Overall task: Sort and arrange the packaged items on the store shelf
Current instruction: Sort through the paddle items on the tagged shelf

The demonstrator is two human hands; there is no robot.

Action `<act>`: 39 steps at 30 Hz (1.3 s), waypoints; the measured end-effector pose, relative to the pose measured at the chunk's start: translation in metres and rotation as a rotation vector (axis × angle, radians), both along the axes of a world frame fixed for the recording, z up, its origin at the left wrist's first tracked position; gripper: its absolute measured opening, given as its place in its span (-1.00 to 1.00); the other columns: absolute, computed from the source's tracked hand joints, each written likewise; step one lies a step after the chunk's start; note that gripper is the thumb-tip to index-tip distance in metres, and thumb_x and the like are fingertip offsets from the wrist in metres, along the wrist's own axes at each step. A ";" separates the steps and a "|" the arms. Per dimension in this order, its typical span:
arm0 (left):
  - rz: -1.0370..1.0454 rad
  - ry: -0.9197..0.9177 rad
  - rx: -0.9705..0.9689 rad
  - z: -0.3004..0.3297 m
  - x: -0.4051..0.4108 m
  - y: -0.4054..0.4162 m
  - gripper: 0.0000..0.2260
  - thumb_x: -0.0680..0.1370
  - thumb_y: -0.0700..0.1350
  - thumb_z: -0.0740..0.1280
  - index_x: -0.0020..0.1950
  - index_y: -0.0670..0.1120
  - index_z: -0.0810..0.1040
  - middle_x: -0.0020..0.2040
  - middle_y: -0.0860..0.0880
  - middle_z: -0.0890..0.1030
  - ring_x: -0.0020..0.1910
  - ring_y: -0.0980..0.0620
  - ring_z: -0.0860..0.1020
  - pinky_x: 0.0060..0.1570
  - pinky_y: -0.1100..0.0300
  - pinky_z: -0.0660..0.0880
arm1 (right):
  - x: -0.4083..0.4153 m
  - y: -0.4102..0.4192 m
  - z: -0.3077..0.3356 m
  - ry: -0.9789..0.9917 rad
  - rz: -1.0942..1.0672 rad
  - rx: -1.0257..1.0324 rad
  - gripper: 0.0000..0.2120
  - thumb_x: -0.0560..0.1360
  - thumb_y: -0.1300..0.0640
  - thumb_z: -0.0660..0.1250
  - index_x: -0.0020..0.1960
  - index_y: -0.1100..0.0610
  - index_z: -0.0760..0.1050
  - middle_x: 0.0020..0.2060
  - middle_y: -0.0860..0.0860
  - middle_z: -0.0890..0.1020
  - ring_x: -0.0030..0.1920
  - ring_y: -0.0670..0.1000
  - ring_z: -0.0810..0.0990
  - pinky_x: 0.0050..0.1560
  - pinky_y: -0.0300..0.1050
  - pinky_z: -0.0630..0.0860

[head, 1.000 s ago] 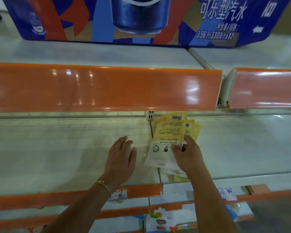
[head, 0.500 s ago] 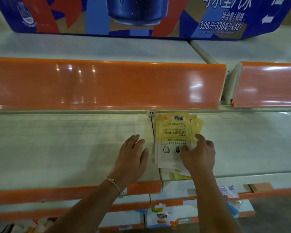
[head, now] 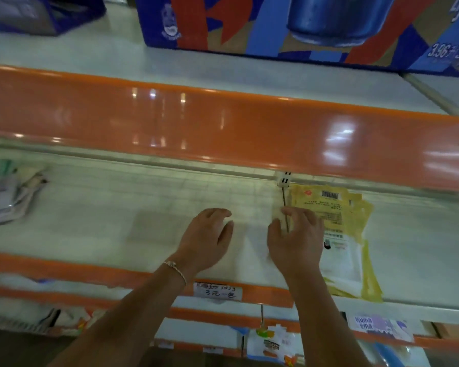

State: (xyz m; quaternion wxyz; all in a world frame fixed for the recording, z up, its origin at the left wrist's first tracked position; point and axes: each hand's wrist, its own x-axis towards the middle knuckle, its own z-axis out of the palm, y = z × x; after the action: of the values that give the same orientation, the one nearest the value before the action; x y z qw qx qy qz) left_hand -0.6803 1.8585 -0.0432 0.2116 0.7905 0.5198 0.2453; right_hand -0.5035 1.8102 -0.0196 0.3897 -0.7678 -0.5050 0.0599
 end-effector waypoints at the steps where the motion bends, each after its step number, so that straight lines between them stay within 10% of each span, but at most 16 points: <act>1: 0.019 -0.011 -0.007 0.000 -0.011 -0.001 -0.70 0.63 -0.03 0.21 0.29 -0.12 0.52 0.23 -0.07 0.55 0.25 -0.01 0.48 0.18 0.28 0.33 | -0.012 0.001 -0.003 -0.002 0.033 -0.026 -0.74 0.46 0.15 0.39 0.14 0.15 0.59 0.10 0.09 0.59 0.20 0.16 0.43 0.19 -0.06 0.34; 13: 0.174 -0.112 0.034 0.009 -0.216 -0.039 -0.63 0.59 0.03 0.10 0.10 -0.16 0.60 0.01 -0.10 0.67 -0.01 -0.09 0.60 -0.01 0.11 0.47 | -0.208 0.003 -0.013 0.039 0.388 -0.137 -0.72 0.47 0.11 0.39 0.17 0.09 0.58 0.10 0.03 0.60 0.16 0.08 0.55 0.17 0.00 0.51; 30: 0.492 -0.194 0.141 0.016 -0.450 -0.057 -0.69 0.63 0.03 0.13 0.23 -0.10 0.51 0.10 -0.06 0.58 0.01 -0.01 0.55 -0.07 0.20 0.49 | -0.424 0.018 -0.020 0.170 0.463 -0.102 -0.78 0.44 0.17 0.45 0.09 0.09 0.61 -0.04 -0.02 0.62 -0.12 -0.05 0.57 -0.10 -0.25 0.45; 34: 0.564 -0.209 0.152 0.016 -0.471 -0.033 -0.69 0.63 -0.04 0.18 0.31 -0.13 0.49 0.19 -0.05 0.55 0.10 0.08 0.47 0.00 0.50 0.26 | -0.444 0.037 -0.021 0.245 0.462 -0.125 -0.77 0.46 0.16 0.43 0.12 0.10 0.60 -0.01 -0.01 0.64 -0.07 -0.03 0.59 -0.10 -0.26 0.41; 39: 0.612 -0.237 0.036 0.012 -0.483 0.001 -0.65 0.63 -0.01 0.20 0.39 -0.08 0.41 0.34 -0.02 0.45 0.18 0.02 0.49 0.06 0.35 0.29 | -0.464 0.074 -0.023 0.336 0.492 -0.115 -0.73 0.51 0.08 0.39 0.19 0.09 0.56 0.04 -0.02 0.62 0.05 -0.01 0.58 -0.03 -0.22 0.42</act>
State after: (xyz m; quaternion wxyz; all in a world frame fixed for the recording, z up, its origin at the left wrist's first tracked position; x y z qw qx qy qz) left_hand -1.1636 1.8598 -0.0315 0.1730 0.5670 0.7006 0.3972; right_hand -0.9678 1.8838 -0.0422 0.3976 -0.6225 -0.6001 0.3070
